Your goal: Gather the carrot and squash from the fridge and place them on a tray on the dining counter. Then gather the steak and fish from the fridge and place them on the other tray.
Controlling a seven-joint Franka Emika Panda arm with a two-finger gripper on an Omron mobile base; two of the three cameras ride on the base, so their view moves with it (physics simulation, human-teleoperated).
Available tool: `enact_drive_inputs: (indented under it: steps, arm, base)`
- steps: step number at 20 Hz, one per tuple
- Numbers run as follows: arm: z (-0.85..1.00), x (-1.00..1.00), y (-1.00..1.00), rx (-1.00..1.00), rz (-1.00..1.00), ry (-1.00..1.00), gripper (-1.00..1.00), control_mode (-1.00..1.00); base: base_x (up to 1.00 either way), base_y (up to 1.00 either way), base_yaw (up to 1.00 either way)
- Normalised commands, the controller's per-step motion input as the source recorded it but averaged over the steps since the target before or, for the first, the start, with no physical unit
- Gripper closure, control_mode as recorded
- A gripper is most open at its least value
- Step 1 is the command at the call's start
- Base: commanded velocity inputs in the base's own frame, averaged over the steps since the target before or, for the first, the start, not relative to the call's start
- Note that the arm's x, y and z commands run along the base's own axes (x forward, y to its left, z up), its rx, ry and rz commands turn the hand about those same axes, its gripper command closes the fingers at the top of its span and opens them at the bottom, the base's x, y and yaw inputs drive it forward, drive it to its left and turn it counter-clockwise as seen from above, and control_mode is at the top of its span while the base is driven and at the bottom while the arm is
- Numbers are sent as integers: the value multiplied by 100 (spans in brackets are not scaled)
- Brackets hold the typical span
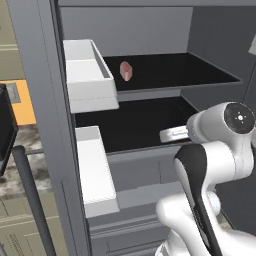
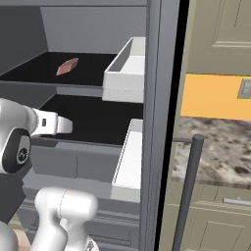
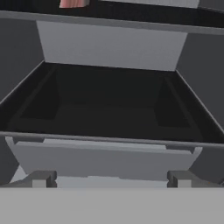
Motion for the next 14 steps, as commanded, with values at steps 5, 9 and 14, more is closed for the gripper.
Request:
enact_drive_inputs:
  steps: [5, 9, 14]
  arm:
    - [48, 0, 26, 5, 5, -2, -100, -100]
    - [73, -5, 24, 6, 5, -3, -100, -100]
    - [68, -11, 16, 1, 0, -5, -100, -100]
  base:
    - [0, 0, 0]
    - [0, 0, 0]
    - [0, 0, 0]
